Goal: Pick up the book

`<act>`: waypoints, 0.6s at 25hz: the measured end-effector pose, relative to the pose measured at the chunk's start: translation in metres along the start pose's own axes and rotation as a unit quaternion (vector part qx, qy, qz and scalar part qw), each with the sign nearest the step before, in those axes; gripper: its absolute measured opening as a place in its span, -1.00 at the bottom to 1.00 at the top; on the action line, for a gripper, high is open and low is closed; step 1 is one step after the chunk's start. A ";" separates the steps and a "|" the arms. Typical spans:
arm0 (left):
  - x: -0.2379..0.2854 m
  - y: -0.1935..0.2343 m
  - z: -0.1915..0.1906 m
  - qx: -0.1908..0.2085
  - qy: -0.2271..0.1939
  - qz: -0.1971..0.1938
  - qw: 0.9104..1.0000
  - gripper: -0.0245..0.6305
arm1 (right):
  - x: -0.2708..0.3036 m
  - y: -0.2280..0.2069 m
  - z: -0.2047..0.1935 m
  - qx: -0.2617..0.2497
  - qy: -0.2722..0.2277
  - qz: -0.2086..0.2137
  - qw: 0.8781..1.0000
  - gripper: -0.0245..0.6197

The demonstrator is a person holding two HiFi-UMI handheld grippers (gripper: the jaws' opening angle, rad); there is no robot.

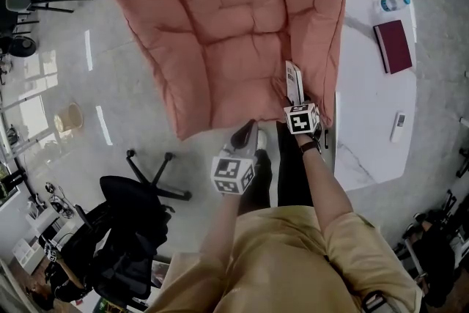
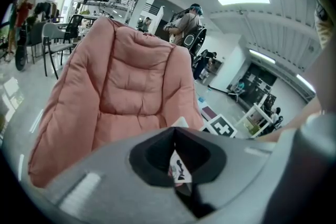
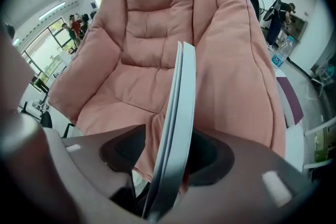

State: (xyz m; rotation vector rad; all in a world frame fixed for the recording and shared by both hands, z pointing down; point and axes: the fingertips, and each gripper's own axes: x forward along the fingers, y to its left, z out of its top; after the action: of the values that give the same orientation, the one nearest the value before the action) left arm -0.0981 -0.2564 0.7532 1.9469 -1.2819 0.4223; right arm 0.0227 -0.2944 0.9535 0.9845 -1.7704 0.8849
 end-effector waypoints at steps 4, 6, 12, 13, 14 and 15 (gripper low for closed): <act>0.001 0.010 -0.010 -0.007 0.007 0.007 1.000 -0.92 | 0.012 -0.009 -0.003 -0.005 0.016 -0.036 0.999 -0.33; 0.001 0.014 -0.014 -0.010 0.010 0.010 1.000 -0.92 | 0.017 -0.014 -0.006 -0.009 0.023 -0.057 0.998 -0.40; -0.002 0.017 -0.012 -0.012 0.006 0.012 1.000 -0.92 | 0.014 -0.023 -0.004 0.010 0.027 -0.070 0.997 -0.72; -0.003 0.016 -0.010 -0.012 0.004 0.011 1.000 -0.92 | 0.012 -0.021 -0.004 0.014 0.026 -0.063 0.998 -0.73; -0.005 0.016 -0.006 -0.011 0.000 0.010 1.000 -0.92 | 0.008 -0.019 -0.004 0.016 0.025 -0.056 0.998 -0.74; -0.007 0.014 -0.001 -0.010 -0.004 0.009 1.000 -0.92 | 0.003 -0.017 -0.003 0.017 0.023 -0.050 0.998 -0.76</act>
State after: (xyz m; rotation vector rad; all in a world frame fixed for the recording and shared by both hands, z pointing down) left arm -0.1136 -0.2542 0.7559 1.9228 -1.3053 0.4100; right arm 0.0380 -0.2995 0.9597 1.0570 -1.6571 0.8705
